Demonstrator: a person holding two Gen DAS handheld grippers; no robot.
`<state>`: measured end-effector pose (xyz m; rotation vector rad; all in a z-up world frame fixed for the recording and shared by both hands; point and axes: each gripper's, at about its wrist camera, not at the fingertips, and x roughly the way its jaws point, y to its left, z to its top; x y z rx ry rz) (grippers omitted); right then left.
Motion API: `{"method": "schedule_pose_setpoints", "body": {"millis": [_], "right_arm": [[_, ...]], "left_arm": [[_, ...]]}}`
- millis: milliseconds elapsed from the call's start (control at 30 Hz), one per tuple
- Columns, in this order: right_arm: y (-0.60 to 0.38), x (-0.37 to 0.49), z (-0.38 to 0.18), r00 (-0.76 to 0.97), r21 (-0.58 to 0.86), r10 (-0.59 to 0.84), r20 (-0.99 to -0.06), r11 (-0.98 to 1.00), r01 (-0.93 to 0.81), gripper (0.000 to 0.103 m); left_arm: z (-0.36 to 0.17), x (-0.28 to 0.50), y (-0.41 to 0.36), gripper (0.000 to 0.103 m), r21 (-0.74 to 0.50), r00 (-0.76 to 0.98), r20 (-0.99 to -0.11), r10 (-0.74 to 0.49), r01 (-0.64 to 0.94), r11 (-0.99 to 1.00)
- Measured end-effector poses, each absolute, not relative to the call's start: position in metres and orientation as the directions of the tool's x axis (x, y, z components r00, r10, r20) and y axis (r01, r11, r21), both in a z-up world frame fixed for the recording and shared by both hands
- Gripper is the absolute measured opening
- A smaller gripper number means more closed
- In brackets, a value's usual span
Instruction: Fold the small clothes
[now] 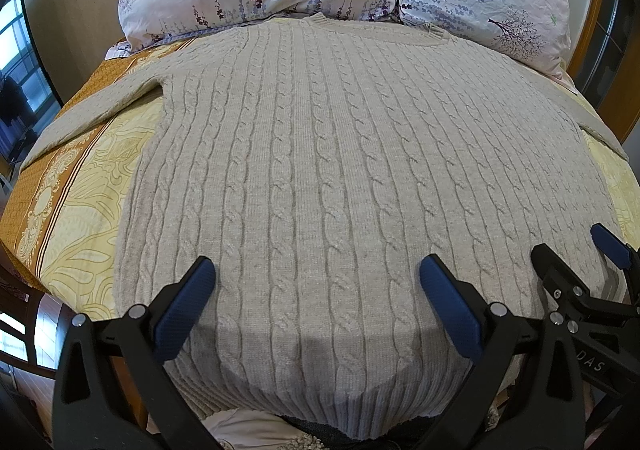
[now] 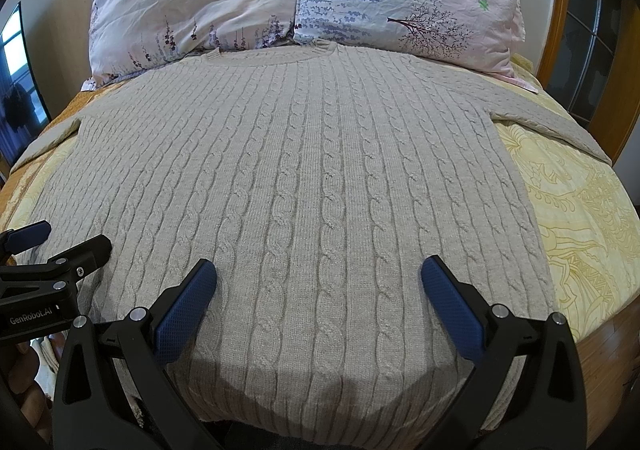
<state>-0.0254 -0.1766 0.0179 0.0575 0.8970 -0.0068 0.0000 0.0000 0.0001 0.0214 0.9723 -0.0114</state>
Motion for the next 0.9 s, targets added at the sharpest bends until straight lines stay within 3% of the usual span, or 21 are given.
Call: {"method": "schedule_pose_setpoints", "body": {"millis": [633, 900], "right_arm": [[-0.176, -0.014, 0.019, 0.557, 0.046, 0.041, -0.829, 0.999, -0.005, 0.102], [-0.181, -0.010, 0.018, 0.561, 0.061, 0.125, -0.818, 0.989, -0.131, 0.102]], "left_arm": [[0.000, 0.004, -0.001, 0.101, 0.016, 0.545, -0.839, 0.000, 0.024, 1.000], [0.000, 0.008, 0.000, 0.101, 0.018, 0.538, -0.843, -0.012, 0.050, 0.999]]}}
